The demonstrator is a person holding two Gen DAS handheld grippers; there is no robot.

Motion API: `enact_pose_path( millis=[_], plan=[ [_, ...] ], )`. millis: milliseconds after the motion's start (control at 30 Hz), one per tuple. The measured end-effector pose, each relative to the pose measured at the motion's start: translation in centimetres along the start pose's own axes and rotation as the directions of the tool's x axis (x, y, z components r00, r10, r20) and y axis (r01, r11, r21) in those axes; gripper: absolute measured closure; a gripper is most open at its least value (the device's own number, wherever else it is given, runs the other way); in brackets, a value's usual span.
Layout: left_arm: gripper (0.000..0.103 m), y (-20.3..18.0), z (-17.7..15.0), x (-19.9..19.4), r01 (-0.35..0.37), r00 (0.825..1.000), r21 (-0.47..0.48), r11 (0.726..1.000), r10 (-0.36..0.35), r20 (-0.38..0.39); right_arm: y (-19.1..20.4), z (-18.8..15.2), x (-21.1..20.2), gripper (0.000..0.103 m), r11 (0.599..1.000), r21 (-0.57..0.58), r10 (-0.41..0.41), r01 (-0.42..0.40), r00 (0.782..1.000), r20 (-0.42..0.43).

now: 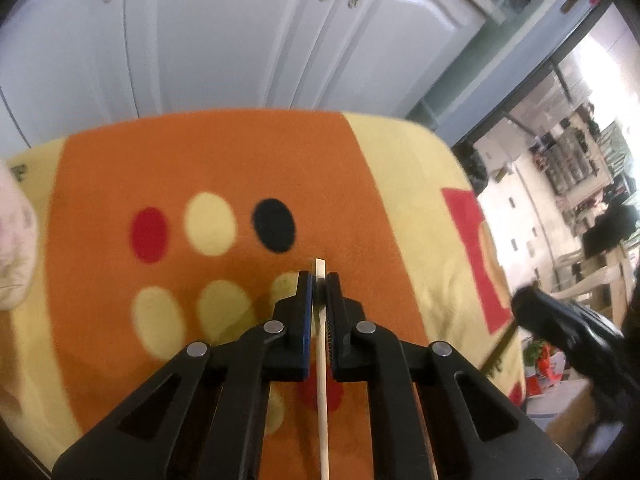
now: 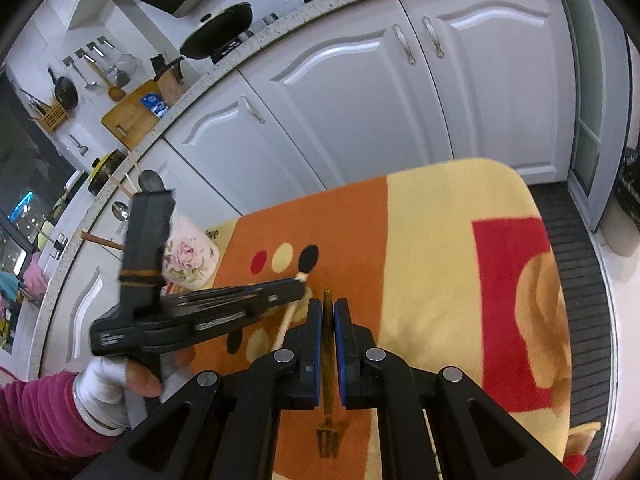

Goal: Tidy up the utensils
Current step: 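Carry the chopstick with the left tool to the holder while the right tool carries the fork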

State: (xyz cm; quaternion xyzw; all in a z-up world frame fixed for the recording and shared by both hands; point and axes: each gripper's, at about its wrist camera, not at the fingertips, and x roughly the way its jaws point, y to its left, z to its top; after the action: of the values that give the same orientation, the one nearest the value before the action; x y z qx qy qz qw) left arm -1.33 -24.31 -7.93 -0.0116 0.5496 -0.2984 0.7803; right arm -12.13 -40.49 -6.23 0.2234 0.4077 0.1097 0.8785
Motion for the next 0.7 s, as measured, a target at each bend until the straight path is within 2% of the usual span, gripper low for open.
enact_pose_path(
  millis=[133, 367, 700],
  plan=[
    [0.098, 1.1, -0.3, -3.7, 0.025, 0.998, -0.013, 1.000, -0.024, 0.057, 1.3, 1.0, -0.1, 0.097, 0.999, -0.035, 0.005, -0.005, 1.000, 0.014],
    [0.098, 1.9, -0.8, -7.9, 0.025, 0.991, -0.013, 1.000, -0.023, 0.134, 4.1, 2.5, 0.3, 0.097, 0.994, -0.110, 0.023, -0.021, 1.000, 0.021],
    [0.100, 4.3, -0.8, -13.2, -0.007, 0.974, -0.039, 0.999, 0.016, 0.227, 8.9, 4.4, 1.5, 0.097, 0.977, -0.211, 0.042, -0.038, 0.999, 0.014]
  ],
)
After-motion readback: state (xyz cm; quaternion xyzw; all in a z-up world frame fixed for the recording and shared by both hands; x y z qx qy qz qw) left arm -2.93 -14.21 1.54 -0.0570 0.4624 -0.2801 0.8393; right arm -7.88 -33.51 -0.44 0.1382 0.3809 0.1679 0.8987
